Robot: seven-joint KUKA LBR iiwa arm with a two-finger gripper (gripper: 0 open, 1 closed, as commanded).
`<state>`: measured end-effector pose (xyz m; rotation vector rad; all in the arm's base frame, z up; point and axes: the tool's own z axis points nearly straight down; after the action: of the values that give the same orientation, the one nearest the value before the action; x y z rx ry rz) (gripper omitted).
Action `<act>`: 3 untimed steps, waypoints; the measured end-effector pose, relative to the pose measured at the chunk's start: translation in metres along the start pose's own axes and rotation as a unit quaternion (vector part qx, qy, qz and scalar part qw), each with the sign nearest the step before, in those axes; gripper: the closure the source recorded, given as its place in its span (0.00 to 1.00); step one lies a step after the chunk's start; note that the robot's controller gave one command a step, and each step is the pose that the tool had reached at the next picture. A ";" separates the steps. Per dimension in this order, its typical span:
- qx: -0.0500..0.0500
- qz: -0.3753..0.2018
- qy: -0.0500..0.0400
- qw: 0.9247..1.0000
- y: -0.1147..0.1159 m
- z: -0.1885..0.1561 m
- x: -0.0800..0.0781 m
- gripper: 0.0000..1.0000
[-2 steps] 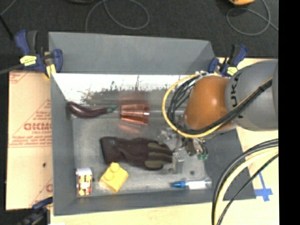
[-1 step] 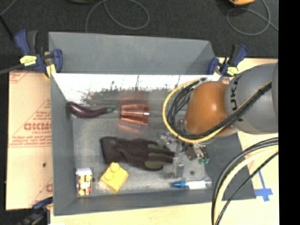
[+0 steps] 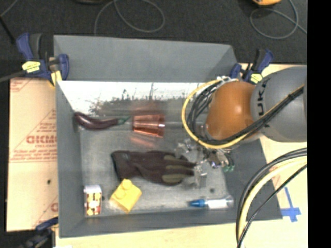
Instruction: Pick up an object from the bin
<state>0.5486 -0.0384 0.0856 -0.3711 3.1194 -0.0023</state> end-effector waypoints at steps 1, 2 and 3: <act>0.001 -0.098 -0.003 0.995 0.043 0.014 0.025 1.00; 0.001 -0.098 -0.004 0.995 0.043 0.014 0.025 1.00; 0.001 -0.081 -0.005 0.997 0.047 -0.077 0.018 0.00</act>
Offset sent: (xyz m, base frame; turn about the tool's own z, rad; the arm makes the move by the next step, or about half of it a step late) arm 0.0000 0.0000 0.0000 0.0000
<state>0.5201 0.0036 0.1627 -0.6206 3.0699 -0.0035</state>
